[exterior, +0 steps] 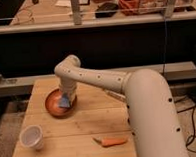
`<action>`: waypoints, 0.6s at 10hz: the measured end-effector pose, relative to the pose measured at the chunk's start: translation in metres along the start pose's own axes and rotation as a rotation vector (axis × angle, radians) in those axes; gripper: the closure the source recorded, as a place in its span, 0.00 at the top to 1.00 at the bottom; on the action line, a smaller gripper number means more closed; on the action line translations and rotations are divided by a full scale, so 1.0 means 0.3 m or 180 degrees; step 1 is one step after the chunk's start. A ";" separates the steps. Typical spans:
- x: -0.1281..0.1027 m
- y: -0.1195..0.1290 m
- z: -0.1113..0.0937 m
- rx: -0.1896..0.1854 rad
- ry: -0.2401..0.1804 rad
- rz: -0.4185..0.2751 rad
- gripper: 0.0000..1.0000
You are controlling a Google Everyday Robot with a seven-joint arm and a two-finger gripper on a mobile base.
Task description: Place the white sponge in the ceramic bowl
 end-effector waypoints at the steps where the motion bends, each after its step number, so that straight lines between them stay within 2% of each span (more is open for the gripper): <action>1: 0.000 -0.006 0.004 0.0008 0.0004 -0.0006 0.00; 5: 0.007 -0.013 0.015 0.0026 0.0017 -0.0016 0.02; 6: 0.011 -0.018 0.015 0.0036 0.0021 -0.0018 0.12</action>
